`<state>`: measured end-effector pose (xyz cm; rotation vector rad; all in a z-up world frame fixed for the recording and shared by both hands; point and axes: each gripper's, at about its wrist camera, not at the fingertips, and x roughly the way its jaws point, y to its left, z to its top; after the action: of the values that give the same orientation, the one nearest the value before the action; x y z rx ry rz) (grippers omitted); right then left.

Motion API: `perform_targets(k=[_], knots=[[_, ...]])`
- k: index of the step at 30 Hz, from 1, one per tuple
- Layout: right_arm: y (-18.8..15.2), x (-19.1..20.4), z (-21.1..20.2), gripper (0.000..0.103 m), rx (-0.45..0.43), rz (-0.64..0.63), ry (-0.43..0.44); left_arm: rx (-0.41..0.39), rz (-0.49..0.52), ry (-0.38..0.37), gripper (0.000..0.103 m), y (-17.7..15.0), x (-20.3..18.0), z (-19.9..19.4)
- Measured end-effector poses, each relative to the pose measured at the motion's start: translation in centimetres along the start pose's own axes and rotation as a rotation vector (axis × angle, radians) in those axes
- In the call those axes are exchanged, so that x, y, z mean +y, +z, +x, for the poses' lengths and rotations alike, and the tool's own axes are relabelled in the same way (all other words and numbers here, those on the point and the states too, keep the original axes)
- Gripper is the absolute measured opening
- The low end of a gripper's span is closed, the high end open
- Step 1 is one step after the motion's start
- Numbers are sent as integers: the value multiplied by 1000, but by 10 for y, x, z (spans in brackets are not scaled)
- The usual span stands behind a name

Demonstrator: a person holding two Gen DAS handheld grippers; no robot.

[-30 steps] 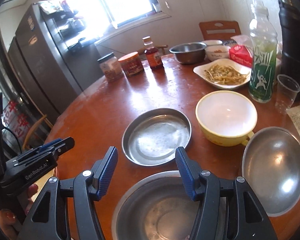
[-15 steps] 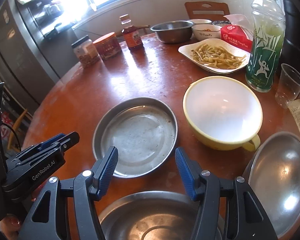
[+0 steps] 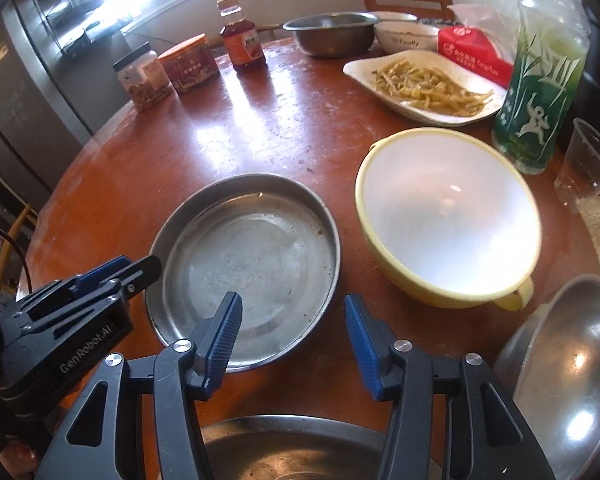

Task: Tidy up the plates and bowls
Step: 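Move the left gripper to the shallow silver pan and grasp its rim, then carry the silver pan over the yellow plate and lower it on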

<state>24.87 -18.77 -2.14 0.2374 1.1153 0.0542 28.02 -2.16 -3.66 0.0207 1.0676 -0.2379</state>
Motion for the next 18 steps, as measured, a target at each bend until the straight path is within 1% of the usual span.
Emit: perform_targets(k=[1, 2, 4, 6, 8, 12, 16, 18], knots=[[0, 1, 2, 45, 8, -4, 18, 12, 0, -6, 34, -1, -1, 3], [1, 2, 4, 44, 19, -8, 27, 0, 8, -1, 34, -1, -2, 2], [1, 4, 4, 34, 12, -25, 42, -2, 27, 4, 33, -1, -5, 4], [0, 7, 5, 29, 15, -38, 63, -6, 33, 4, 31, -2, -6, 4], [0, 10, 4, 29, 7, -50, 54, -10, 23, 6, 24, -3, -2, 4], [0, 11, -2, 28, -21, -51, 75, -40, 2, -11, 23, -5, 3, -9], [0, 16, -11, 28, -49, -61, 96, -90, 3, 20, 23, -7, 2, -26], [0, 17, -14, 28, -53, -62, 108, -101, -10, 19, 23, -8, 4, -33]])
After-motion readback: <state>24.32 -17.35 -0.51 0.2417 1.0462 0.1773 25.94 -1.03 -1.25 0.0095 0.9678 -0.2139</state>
